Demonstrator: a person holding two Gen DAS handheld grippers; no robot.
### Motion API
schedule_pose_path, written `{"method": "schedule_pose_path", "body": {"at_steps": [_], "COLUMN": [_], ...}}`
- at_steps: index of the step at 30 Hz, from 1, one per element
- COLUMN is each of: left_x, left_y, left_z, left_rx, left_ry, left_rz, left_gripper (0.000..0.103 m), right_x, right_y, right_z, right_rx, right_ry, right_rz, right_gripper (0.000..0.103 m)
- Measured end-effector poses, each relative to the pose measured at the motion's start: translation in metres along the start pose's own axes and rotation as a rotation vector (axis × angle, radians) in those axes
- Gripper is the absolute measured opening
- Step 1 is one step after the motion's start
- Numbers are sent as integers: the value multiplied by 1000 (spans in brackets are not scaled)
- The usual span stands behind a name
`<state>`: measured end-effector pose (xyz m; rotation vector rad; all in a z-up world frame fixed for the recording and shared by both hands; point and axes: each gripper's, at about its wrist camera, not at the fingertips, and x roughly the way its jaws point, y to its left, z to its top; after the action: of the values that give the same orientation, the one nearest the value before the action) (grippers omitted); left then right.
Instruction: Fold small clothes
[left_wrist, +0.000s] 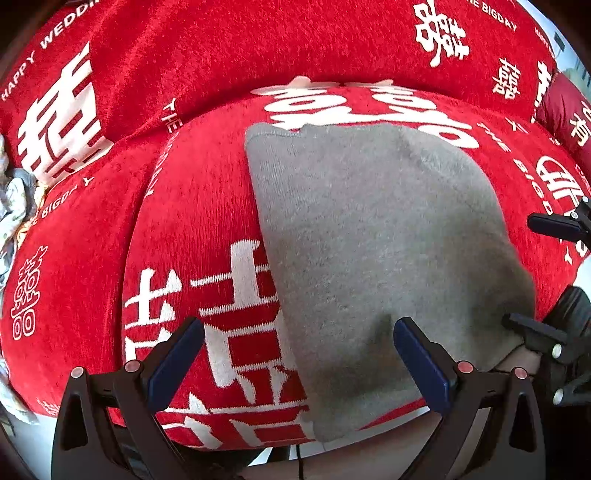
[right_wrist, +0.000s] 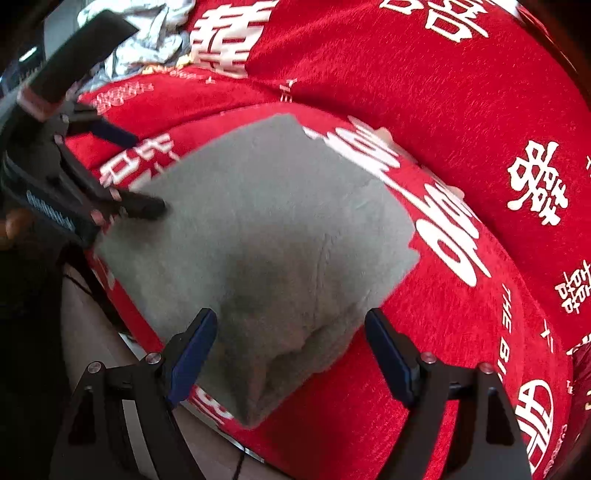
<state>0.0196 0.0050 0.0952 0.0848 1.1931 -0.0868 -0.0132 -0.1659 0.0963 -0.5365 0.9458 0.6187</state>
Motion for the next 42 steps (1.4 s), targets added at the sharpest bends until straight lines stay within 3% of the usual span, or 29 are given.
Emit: {"method": "schedule_pose_path", "body": {"at_steps": [6, 8, 11, 14, 18, 22, 29, 35, 39, 42], "left_x": [6, 23, 41, 43, 29, 46, 75, 94, 90, 77], "left_y": [16, 20, 23, 22, 29, 37, 29, 31, 31, 28], "left_z": [24, 35, 43, 50, 57, 69, 93, 107, 113, 116], "left_rx": [-117, -143, -169, -160, -170, -221, -229, -227, -230, -223], "left_ry": [-29, 4, 33, 33, -20, 25, 64, 89, 85, 32], "left_rz": [47, 81, 60, 61, 83, 53, 75, 77, 84, 69], "left_gripper": [103, 103, 103, 103, 103, 103, 103, 103, 103, 103], "right_x": [17, 31, 54, 68, 55, 48, 89, 118, 116, 102], "right_y": [2, -7, -17, -39, -64, -84, -78, -118, -126, -119], "right_z": [29, 41, 47, 47, 47, 48, 72, 70, 70, 74], "right_rx": [-15, 30, 89, 193, 292, 358, 320, 504, 546, 532], "right_ry": [-8, 4, 42, 44, 31, 21, 77, 98, 122, 93], "right_rz": [-29, 6, 35, 77, 52, 30, 22, 70, 66, 72], "right_gripper": [85, 85, 85, 85, 86, 86, 86, 88, 89, 89]}}
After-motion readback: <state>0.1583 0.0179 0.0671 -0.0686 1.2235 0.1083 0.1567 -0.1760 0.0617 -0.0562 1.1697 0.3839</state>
